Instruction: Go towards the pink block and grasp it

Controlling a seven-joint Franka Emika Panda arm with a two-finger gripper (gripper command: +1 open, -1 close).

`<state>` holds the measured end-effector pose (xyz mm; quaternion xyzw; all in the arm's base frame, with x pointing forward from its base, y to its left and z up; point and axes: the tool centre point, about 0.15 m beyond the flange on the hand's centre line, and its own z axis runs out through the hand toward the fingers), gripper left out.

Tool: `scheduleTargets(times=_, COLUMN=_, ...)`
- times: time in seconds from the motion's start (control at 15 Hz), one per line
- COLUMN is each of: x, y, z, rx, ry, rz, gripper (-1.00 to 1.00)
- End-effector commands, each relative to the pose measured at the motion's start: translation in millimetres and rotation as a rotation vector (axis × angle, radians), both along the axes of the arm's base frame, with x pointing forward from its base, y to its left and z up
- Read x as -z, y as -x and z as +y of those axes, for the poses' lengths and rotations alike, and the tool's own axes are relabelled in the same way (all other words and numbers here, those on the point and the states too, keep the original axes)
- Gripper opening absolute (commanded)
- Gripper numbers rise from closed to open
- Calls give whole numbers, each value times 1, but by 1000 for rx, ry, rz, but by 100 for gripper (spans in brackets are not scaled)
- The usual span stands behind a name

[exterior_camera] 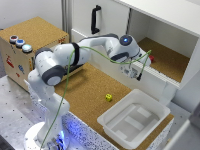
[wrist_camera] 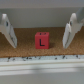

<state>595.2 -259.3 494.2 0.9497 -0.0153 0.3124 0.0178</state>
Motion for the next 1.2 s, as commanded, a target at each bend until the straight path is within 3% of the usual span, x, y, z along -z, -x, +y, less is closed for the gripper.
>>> scheduleTargets(times=0.0, x=0, y=-47, z=-16, rx=-35, ry=-82, rz=111, gripper=100)
scheduleTargets(times=0.13, x=10, y=-56, z=-22, rx=-20, ry=-110, rz=127, gripper=100)
scheduleTargets(times=0.47, x=24, y=-76, z=-22, rx=-10, ry=-112, rz=130, gripper=100)
scheduleTargets(times=1.13, x=31, y=-118, z=-13, rx=2, ry=-44, rz=124, gripper=100)
